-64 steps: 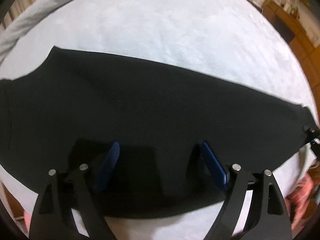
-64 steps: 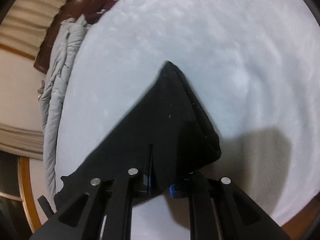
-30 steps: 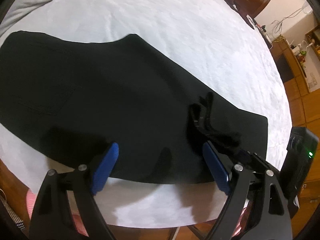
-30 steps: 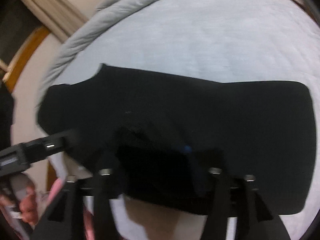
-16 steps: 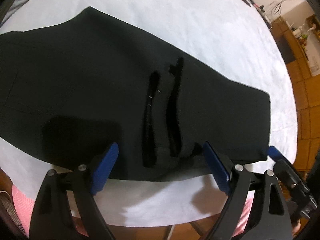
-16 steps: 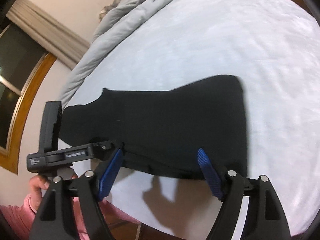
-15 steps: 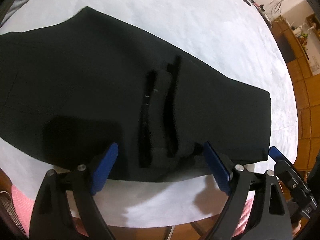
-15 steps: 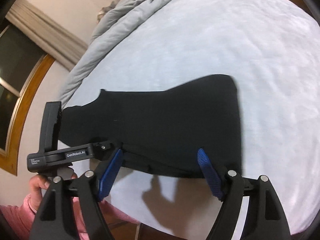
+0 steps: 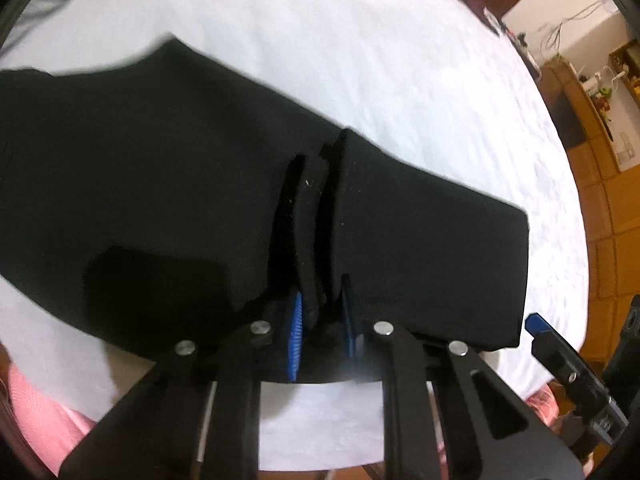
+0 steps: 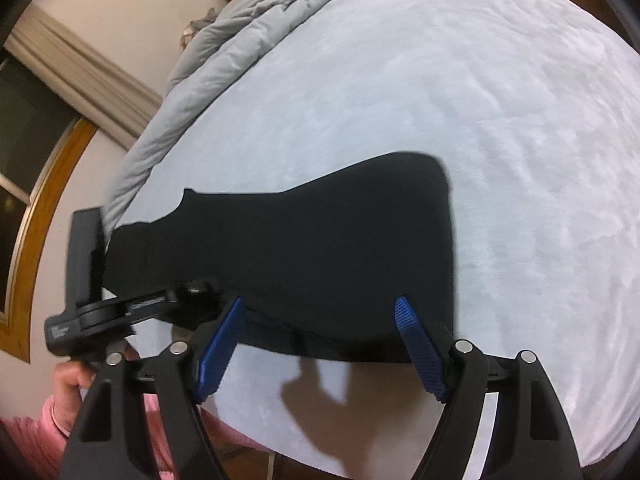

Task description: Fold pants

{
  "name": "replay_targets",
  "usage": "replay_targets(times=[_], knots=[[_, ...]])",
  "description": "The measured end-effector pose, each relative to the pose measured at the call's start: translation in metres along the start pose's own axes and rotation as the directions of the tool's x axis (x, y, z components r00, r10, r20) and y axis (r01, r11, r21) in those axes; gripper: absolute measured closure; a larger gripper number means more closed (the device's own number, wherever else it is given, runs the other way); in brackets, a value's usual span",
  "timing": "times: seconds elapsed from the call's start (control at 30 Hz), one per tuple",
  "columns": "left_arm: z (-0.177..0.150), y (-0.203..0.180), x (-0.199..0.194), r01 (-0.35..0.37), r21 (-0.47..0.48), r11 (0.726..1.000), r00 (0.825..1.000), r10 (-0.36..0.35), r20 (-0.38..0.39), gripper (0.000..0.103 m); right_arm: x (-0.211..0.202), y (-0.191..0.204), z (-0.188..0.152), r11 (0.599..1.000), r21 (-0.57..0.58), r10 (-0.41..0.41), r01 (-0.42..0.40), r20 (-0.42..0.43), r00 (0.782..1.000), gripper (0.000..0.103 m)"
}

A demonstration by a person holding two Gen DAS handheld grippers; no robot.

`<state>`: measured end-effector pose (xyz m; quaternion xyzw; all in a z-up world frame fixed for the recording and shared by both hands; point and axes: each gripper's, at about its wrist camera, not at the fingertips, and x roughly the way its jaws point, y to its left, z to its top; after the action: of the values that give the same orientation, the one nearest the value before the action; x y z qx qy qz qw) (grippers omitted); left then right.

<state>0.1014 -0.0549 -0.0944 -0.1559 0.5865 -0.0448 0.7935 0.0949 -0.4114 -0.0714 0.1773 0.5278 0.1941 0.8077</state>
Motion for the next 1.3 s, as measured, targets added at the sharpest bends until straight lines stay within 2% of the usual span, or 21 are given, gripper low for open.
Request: replay_targets(times=[0.1,0.17,0.23,0.3,0.37,0.43,0.5,0.57,0.63,0.67,0.77,0.93,1.0,1.2,1.27,1.3], knots=[[0.003,0.012,-0.012,-0.033,0.012,0.999,0.999,0.033,0.037,0.088,-0.004,-0.005,0.002,1.0,0.002,-0.006,0.006,0.007,1.0,0.025],[0.004,0.022,-0.002,-0.06,0.011,0.998,0.998,0.06,0.01,0.088,0.0,-0.005,0.003,1.0,0.002,-0.019,0.019,0.001,1.0,0.026],[0.005,0.028,0.013,-0.054,0.018,0.998,0.998,0.055,-0.034,0.085,0.007,-0.005,0.003,1.0,0.004,-0.031,0.031,-0.016,0.999,0.026],[0.007,0.024,0.017,-0.055,0.039,0.998,0.998,0.056,-0.03,0.084,0.015,-0.005,0.005,0.999,0.013,-0.046,0.046,-0.031,0.998,0.027],[0.01,0.019,0.014,-0.054,0.054,0.997,0.998,0.056,-0.035,0.077,0.017,-0.003,0.008,0.999,0.019,-0.048,0.049,-0.025,0.999,0.027],[0.012,0.016,0.004,-0.045,0.051,0.998,0.999,0.046,-0.021,0.071,0.014,0.001,0.015,0.999,0.014,-0.035,0.035,-0.005,0.999,0.027],[0.018,0.012,-0.015,-0.043,0.048,0.998,0.998,0.041,0.047,0.071,0.01,0.003,0.022,1.0,0.002,-0.025,0.025,0.015,1.0,0.027],[0.025,0.002,-0.028,-0.004,0.063,0.998,0.996,-0.002,0.09,0.068,0.009,0.007,0.033,1.0,-0.011,-0.021,0.021,0.031,0.999,0.027],[0.032,-0.016,-0.031,0.073,0.093,0.993,0.992,-0.082,0.098,0.066,0.01,0.011,0.044,1.0,-0.016,0.01,-0.009,0.037,0.999,0.027],[0.035,-0.025,-0.027,0.106,0.105,0.989,0.99,-0.115,0.084,0.065,0.012,0.012,0.048,0.999,-0.019,0.028,-0.027,0.036,0.999,0.027],[0.04,-0.047,-0.002,0.149,0.129,0.98,0.988,-0.154,0.031,0.065,0.029,0.007,0.06,0.999,0.001,0.041,-0.041,0.002,0.999,0.028],[0.036,-0.047,0.049,0.103,0.117,0.988,0.993,-0.094,-0.077,0.068,0.066,-0.017,0.064,0.998,0.05,-0.04,0.045,-0.087,0.995,0.029],[0.037,-0.049,0.057,0.097,0.122,0.988,0.993,-0.088,-0.074,0.072,0.071,-0.021,0.062,0.998,0.048,-0.039,0.043,-0.09,0.995,0.029],[0.04,-0.034,0.053,0.11,0.112,0.988,0.991,-0.1,-0.089,0.072,0.067,-0.016,0.062,0.998,0.032,-0.054,0.057,-0.087,0.995,0.029],[0.04,-0.033,0.041,0.08,0.119,0.99,0.995,-0.072,-0.067,0.059,0.058,-0.009,0.06,0.996,0.023,-0.079,0.081,-0.085,0.993,0.029],[0.039,-0.032,0.036,0.072,0.126,0.989,0.997,-0.066,-0.048,0.048,0.053,-0.004,0.058,0.995,0.007,-0.096,0.096,-0.086,0.992,0.029]])
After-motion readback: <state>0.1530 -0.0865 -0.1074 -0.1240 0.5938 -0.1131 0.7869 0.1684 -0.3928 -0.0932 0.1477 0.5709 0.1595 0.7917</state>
